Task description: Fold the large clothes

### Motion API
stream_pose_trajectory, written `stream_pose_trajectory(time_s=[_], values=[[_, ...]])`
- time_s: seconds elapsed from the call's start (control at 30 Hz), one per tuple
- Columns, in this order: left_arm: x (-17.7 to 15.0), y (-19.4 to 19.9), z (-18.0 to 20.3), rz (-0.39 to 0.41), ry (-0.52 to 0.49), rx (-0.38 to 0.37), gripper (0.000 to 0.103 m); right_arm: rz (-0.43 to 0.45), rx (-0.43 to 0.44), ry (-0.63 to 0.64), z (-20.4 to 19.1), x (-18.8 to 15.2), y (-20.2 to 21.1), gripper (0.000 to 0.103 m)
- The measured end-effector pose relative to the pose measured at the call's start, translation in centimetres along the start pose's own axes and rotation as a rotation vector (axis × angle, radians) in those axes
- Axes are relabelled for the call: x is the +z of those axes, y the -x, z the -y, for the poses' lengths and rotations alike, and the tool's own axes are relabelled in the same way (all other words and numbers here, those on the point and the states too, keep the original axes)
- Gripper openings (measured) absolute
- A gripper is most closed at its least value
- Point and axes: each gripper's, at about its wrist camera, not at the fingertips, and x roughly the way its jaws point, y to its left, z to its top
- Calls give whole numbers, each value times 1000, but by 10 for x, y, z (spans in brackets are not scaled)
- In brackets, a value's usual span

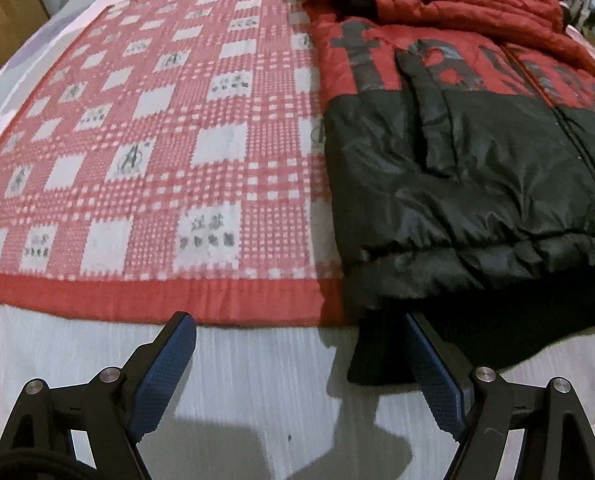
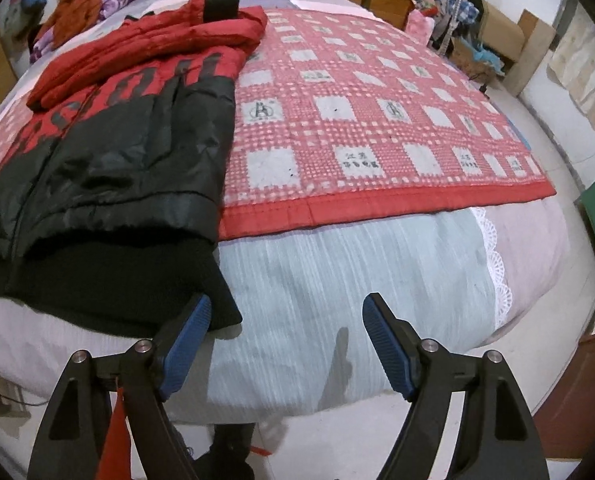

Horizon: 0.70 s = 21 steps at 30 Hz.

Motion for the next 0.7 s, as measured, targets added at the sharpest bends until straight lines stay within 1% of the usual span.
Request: stream_pose_trajectory(time_s=[0.2,0.3,0.37,0.5,0.63,0.7], values=[[-4,-2,3,2,-28,-5,87,-2,24,46,-16,-4,1,80],[-3,-2,11,7,-44,-27,86,-10,27,59,-24,-1,-7,80],[-9,3,14,6,-53,-41,85,-11,30,54,-27,0,-7,80],[-18,14,11,5,-28,-84,85,-7,45,66,-27,-6,1,80],[-6,9,9,14,24,-123,85,-1,53,43,-22,-10,5,80],[2,2,9,18,38,-129,85,1,57,20,-21,-7,4,80]])
